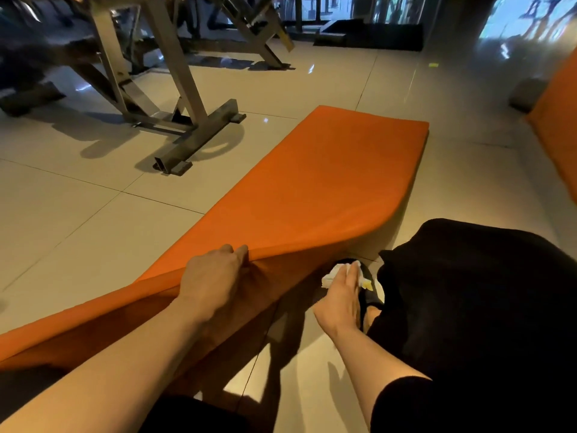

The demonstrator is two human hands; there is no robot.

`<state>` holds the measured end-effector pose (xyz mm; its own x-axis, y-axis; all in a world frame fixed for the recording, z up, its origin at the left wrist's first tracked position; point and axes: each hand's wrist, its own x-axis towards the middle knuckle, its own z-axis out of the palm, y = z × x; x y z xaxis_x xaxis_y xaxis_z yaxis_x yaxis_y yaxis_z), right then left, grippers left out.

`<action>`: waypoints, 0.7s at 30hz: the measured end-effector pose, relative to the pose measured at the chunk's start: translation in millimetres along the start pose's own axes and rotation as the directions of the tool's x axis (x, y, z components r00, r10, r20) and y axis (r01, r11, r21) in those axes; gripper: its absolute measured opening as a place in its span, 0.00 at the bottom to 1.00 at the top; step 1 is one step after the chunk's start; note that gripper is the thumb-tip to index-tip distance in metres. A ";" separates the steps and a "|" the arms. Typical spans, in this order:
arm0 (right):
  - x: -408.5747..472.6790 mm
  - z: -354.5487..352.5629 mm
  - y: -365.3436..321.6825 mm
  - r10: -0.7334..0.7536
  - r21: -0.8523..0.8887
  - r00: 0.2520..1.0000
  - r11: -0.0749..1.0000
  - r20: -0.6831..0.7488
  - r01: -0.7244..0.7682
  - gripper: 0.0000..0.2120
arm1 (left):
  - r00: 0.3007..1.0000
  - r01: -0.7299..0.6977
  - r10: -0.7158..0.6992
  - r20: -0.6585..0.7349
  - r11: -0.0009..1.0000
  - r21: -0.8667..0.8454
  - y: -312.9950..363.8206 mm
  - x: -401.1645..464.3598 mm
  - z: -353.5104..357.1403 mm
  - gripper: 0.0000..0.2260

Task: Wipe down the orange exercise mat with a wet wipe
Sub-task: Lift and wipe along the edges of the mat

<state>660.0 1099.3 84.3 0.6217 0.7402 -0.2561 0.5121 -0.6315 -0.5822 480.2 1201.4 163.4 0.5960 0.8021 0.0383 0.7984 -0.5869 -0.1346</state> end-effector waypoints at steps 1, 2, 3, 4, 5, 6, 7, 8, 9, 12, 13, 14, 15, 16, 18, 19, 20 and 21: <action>2.4 -0.7 -4.0 -0.043 0.025 0.999 0.999 -0.017 0.044 0.44 | 1.000 0.029 -0.029 -0.001 1.000 -0.001 -3.5 0.2 0.6 0.11; 4.1 -0.9 -13.2 -0.118 0.052 0.992 0.991 -0.036 0.120 0.45 | 0.999 0.055 -0.055 0.000 0.998 0.010 -6.2 0.5 1.2 0.11; 5.0 -0.6 -25.2 -0.206 0.074 0.977 0.975 -0.048 0.209 0.46 | 0.997 0.081 -0.081 0.002 0.996 0.024 -7.6 0.1 2.6 0.12; 5.7 0.2 -38.2 -0.299 0.082 0.953 0.950 -0.048 0.302 0.47 | 0.994 0.109 -0.109 0.002 0.993 0.037 -7.6 -0.7 4.0 0.13; 5.8 2.5 -49.6 -0.391 0.075 0.919 0.916 -0.036 0.393 0.46 | 0.990 0.140 -0.140 0.004 0.989 0.044 -6.4 -2.5 6.3 0.14; 4.8 6.6 -58.4 -0.485 0.051 0.875 0.873 -0.006 0.485 0.46 | 0.985 0.173 -0.174 0.011 0.984 0.047 -4.4 -4.9 8.1 0.15; 1.6 12.1 -65.3 -0.576 0.021 0.816 0.818 0.046 0.575 0.46 | 0.979 0.203 -0.204 0.025 0.978 0.045 -2.6 -7.1 9.3 0.17; -4.5 18.5 -70.0 -0.663 0.003 0.740 0.745 0.111 0.667 0.47 | 0.973 0.227 -0.229 0.041 0.973 0.039 -2.1 -9.4 9.9 0.18; -10.8 25.7 -73.0 -0.738 0.000 0.653 0.663 0.171 0.749 0.48 | 0.967 0.250 -0.251 0.051 0.968 0.026 -3.2 -11.1 9.8 0.20; -12.8 37.9 -78.8 -0.819 0.003 0.525 0.541 0.232 0.841 0.48 | 0.946 0.322 -0.322 0.035 0.947 -0.007 -16.6 -10.5 7.1 0.21; -5.7 37.7 -79.6 -0.814 -0.039 0.535 0.541 0.228 0.840 0.47 | 0.937 0.349 -0.348 0.028 0.937 -0.023 -21.8 -10.4 7.1 0.19; 3.0 35.1 -79.6 -0.790 -0.091 0.571 0.566 0.224 0.819 0.47 | 0.929 0.370 -0.369 0.025 0.928 -0.037 -25.9 -11.1 7.1 0.17; 12.4 31.0 -79.1 -0.747 -0.137 0.630 0.615 0.212 0.776 0.47 | 0.922 0.387 -0.386 0.028 0.921 -0.045 -28.9 -12.3 8.0 0.15; 21.8 26.3 -79.0 -0.692 -0.162 0.696 0.677 0.191 0.718 0.46 | 0.917 0.399 -0.397 0.035 0.916 -0.051 -31.0 -13.3 8.4 0.14; 35.4 18.9 -84.4 -0.600 -0.165 0.786 0.769 0.148 0.618 0.46 | 0.910 0.414 -0.412 0.048 0.908 -0.060 -32.8 -13.3 9.5 0.13; 39.5 18.2 -89.6 -0.590 -0.155 0.795 0.780 0.140 0.606 0.46 | 0.907 0.421 -0.419 0.050 0.905 -0.064 -33.3 -12.7 9.8 0.13; 41.6 19.0 -95.4 -0.605 -0.143 0.782 0.770 0.149 0.622 0.46 | 0.903 0.430 -0.427 0.053 0.900 -0.067 -33.2 -11.8 9.9 0.13; 41.6 20.3 -101.1 -0.642 -0.133 0.746 0.735 0.180 0.665 0.46 | 0.898 0.439 -0.436 0.057 0.896 -0.069 -33.0 -11.1 10.5 0.13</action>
<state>622.0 1198.6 116.8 0.0281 0.9987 0.0436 0.8683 -0.0028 -0.4960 446.3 1213.1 157.0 0.1825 0.9825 0.0364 0.9828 -0.1812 -0.0357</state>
